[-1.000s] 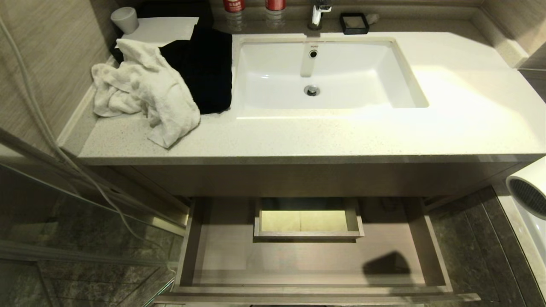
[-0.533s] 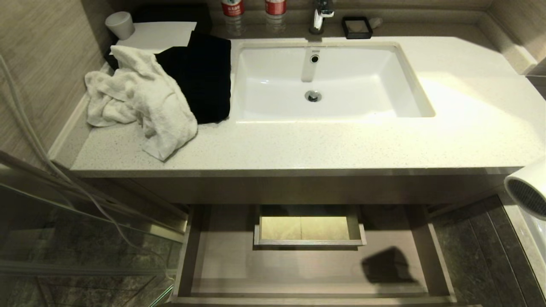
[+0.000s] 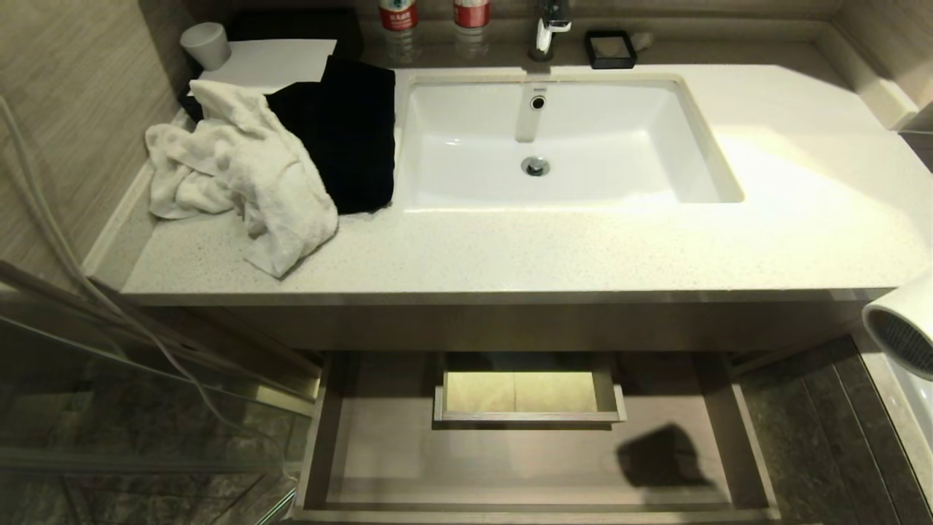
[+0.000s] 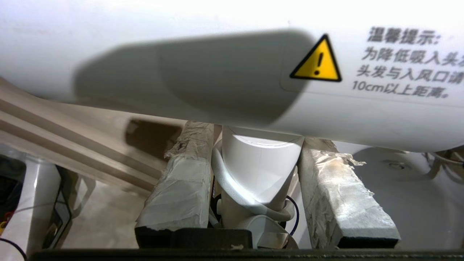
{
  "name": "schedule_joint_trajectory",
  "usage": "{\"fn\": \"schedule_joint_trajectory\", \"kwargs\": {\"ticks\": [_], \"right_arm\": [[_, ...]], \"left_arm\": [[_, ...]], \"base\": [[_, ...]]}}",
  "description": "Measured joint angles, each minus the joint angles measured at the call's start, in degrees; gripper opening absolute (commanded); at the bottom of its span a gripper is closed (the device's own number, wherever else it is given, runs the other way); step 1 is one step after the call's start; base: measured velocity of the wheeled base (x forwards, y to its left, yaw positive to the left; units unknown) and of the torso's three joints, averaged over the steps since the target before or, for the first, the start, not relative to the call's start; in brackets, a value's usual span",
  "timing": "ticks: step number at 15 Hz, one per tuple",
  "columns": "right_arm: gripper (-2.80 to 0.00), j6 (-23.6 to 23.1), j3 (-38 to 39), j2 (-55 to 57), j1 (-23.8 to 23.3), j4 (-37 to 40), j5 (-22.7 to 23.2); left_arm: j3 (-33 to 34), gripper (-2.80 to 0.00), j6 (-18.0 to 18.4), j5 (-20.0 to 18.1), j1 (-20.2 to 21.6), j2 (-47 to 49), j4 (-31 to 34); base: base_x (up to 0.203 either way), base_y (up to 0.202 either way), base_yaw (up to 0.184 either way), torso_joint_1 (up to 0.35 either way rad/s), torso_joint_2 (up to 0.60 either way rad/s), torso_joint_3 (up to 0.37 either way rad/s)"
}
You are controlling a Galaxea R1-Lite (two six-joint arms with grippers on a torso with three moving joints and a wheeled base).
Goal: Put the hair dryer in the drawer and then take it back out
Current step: Place it on the countertop
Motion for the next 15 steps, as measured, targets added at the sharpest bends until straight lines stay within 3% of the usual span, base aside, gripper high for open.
{"fn": "schedule_joint_trajectory", "kwargs": {"ticks": [6,12,15], "right_arm": [[-2.8,-0.1,0.3,-0.3,-0.1,-0.4,-0.2],[-2.8,-0.1,-0.3,-1.0,-0.2,-0.4,0.0],[-2.8,-0.1,-2.3,-0.1,-0.2,-0.9,-0.2]], "left_arm": [[0.0,-2.8,0.0,0.0,0.0,0.0,0.0],[0.0,-2.8,0.0,0.0,0.0,0.0,0.0],[0.0,-2.8,0.0,0.0,0.0,0.0,0.0]], "base": [[0.0,0.0,0.0,0.278,-0.08,0.194],[0.0,0.0,0.0,0.063,-0.02,0.04],[0.0,0.0,0.0,0.238,-0.11,0.132]]}}
